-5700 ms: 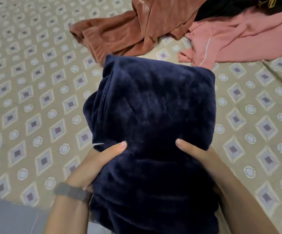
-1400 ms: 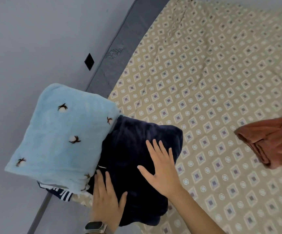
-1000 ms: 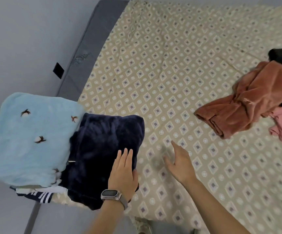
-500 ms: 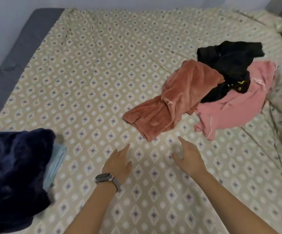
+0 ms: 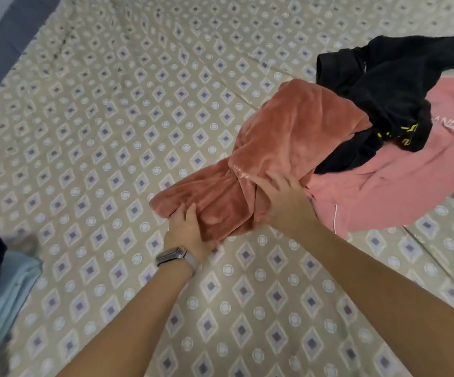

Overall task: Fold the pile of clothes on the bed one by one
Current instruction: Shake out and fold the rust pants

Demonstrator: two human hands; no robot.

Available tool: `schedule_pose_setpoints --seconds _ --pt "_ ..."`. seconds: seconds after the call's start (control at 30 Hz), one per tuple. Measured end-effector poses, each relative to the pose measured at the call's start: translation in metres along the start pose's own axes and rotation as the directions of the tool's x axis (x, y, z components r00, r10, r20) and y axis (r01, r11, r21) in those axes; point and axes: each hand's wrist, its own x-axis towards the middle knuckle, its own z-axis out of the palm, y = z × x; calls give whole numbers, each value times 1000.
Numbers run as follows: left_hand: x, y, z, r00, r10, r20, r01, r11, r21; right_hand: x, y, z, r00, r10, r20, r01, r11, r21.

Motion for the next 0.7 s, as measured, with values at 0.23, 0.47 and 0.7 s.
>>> schedule_pose_setpoints --seconds 0.23,0.47,0.7 --pt "35 -34 22 993 3 118 -31 971 238 38 -3 46 965 19 263 9 995 -101" --pt "47 -35 12 993 50 103 -49 999 -15 53 -15 50 978 101 184 -124 985 117" --pt "2 -26 33 997 -67 -44 55 971 -233 19 -6 60 978 28 205 -100 931 351"
